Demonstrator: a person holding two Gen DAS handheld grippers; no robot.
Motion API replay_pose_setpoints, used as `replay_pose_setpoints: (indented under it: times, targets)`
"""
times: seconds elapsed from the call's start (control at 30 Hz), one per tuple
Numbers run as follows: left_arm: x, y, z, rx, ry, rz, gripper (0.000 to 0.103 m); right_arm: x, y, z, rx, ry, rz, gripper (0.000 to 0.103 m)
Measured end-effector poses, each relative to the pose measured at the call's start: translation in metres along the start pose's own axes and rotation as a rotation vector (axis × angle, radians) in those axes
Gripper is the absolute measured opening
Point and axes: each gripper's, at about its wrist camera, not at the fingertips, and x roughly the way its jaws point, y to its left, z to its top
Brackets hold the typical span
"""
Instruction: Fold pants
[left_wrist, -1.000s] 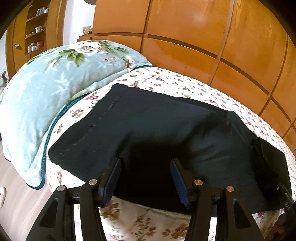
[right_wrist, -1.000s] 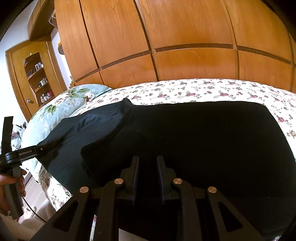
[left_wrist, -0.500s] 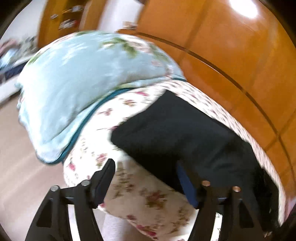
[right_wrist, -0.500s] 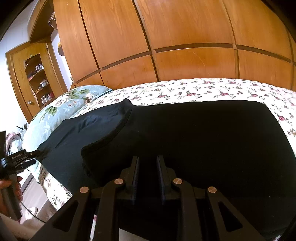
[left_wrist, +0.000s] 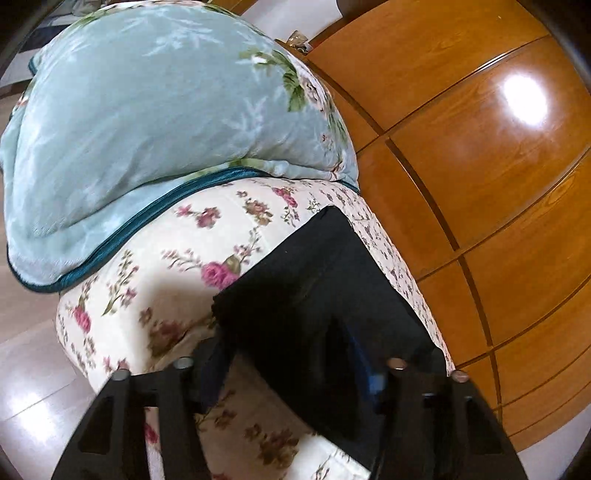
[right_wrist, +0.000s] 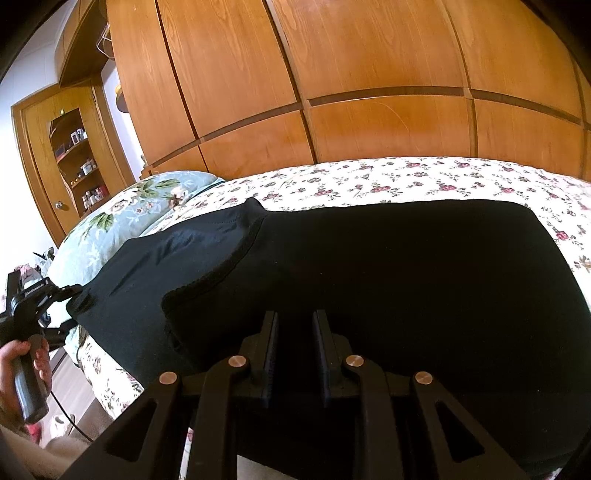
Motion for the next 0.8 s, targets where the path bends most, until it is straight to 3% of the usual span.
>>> replay_pose_setpoints:
  times: [0.1,0.2,0.37,0.43,0.6,0.8]
  targets:
    - [0.008,0.0,0.004,0.002,0.008,-0.005,0.029,0.0,0.0,0.0,0.002,0.001,0.002,0.019]
    - [0.004,-0.005,0.007,0.011,0.0,-0.025,0.019,0.0,-0.001,0.0,0.004,0.002,0.003,0.019]
    - [-0.017,-0.035,0.01,0.077,-0.058,-0.075,0.017,0.0,0.001,0.001,0.004,0.0,-0.004,0.02]
    - [-0.026,-0.05,0.013,0.103,-0.075,-0.117,0.017,0.0,0.004,0.001,-0.005,0.002,-0.004,0.023]
    - [-0.047,-0.102,0.013,0.201,-0.115,-0.25,0.017,-0.011,0.003,0.007,0.031,0.001,0.033,0.046]
    - [-0.068,-0.175,-0.006,0.383,-0.119,-0.411,0.016,-0.032,-0.01,0.013,0.071,-0.03,-0.016,0.05]
